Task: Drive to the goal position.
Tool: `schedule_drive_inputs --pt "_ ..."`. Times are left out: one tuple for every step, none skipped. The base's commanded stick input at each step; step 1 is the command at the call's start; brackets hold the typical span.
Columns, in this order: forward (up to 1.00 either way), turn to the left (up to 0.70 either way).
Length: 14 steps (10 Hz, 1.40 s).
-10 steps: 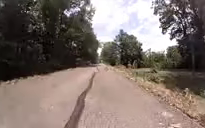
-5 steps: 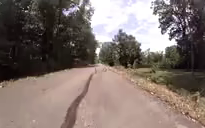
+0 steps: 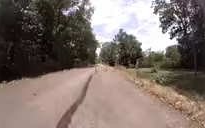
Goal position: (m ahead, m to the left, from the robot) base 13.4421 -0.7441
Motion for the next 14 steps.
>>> schedule_drive_inputs --pt "0.70 0.00" --pt "0.70 0.00" --pt "0.70 0.00" --pt "0.70 0.00" --pt "0.70 0.00" --pt "0.70 0.00" --pt "0.70 0.00" --pt "0.70 0.00" --pt "0.70 0.00" --pt "0.70 0.00" --pt "0.70 0.00" --pt "0.70 0.00" --pt "0.70 0.00" --pt "0.70 0.00"
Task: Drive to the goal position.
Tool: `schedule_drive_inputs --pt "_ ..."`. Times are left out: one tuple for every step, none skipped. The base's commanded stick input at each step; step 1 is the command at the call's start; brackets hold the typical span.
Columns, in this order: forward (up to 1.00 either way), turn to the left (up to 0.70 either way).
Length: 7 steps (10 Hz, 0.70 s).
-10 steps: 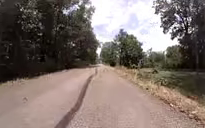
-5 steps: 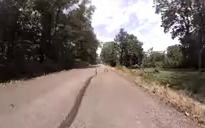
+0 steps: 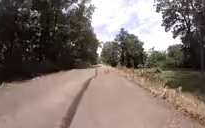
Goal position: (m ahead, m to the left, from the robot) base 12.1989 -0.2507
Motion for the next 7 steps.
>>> schedule_drive_inputs --pt "0.70 0.00" --pt "0.70 0.00" --pt "0.70 0.00" --pt "0.70 0.00" --pt "0.70 0.00" --pt "0.70 0.00" --pt "0.70 0.00"
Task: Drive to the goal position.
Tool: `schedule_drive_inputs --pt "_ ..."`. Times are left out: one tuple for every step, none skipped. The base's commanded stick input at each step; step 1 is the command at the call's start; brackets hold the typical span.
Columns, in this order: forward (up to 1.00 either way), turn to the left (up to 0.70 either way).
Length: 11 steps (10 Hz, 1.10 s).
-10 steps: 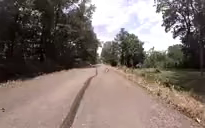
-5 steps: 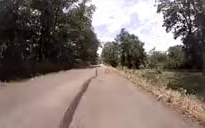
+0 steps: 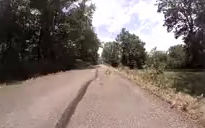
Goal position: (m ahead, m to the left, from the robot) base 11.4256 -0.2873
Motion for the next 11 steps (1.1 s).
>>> schedule_drive_inputs --pt "0.70 0.00" --pt "0.70 -0.29" --pt "0.70 -0.35" --pt "0.70 -0.29" --pt "0.70 -0.09" --pt "0.70 0.00" --pt "0.70 0.00" --pt "0.70 0.00" --pt "0.70 0.00" --pt "0.70 0.00" --pt "0.70 0.00"
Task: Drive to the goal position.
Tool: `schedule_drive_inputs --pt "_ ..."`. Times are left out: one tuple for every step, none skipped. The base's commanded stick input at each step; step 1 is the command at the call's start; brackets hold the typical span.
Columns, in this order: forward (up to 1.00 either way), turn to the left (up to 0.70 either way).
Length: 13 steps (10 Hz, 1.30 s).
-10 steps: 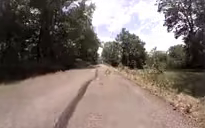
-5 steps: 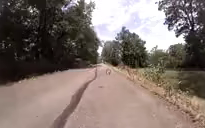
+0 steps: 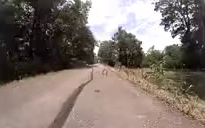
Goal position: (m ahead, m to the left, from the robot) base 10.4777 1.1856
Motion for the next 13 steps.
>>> schedule_drive_inputs --pt "0.70 0.00" --pt "0.70 0.00" --pt "0.70 0.00" --pt "0.70 0.00" --pt "0.70 0.00" --pt "0.70 0.28" --pt "0.70 0.35" --pt "0.70 0.24" --pt "0.70 0.08" --pt "0.70 0.00" --pt "0.70 0.00" --pt "0.70 0.00" --pt "0.70 0.00"
